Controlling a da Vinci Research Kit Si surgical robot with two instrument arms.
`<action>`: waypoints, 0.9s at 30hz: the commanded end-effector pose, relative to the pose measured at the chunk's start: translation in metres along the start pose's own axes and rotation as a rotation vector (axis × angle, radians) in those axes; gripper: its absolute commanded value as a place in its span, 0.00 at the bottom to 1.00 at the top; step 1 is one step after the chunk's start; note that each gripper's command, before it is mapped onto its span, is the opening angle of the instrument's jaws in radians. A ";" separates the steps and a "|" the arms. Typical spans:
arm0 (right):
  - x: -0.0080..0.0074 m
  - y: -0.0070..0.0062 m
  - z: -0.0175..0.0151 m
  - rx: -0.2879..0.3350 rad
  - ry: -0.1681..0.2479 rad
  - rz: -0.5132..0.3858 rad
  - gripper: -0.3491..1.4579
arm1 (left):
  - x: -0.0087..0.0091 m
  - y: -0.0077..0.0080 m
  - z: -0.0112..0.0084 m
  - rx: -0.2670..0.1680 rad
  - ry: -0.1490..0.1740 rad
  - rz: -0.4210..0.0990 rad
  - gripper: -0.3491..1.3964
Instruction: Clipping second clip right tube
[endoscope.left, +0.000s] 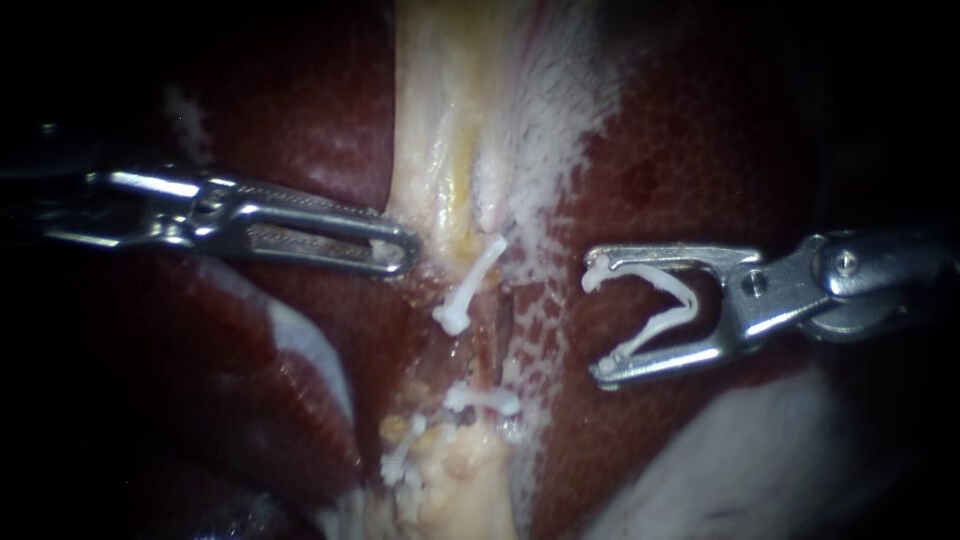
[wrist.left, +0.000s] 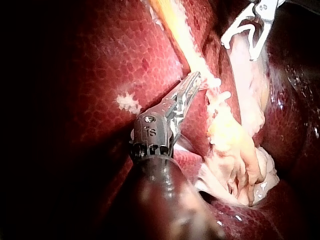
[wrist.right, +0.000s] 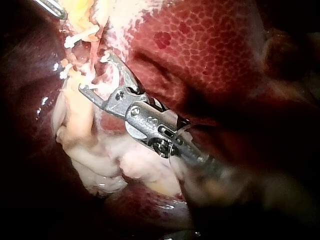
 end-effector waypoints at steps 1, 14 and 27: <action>0.0000 0.0000 0.0000 0.000 0.000 0.000 0.52 | 0.0000 0.0000 0.0000 0.000 0.000 0.000 0.00; -0.0010 -0.0006 0.0018 0.000 0.007 0.143 0.52 | -0.0015 -0.0007 -0.0019 0.004 0.001 -0.008 0.00; -0.0049 -0.0019 0.0076 0.029 0.009 0.260 0.52 | -0.0062 -0.0036 -0.0078 -0.009 -0.048 -0.001 0.00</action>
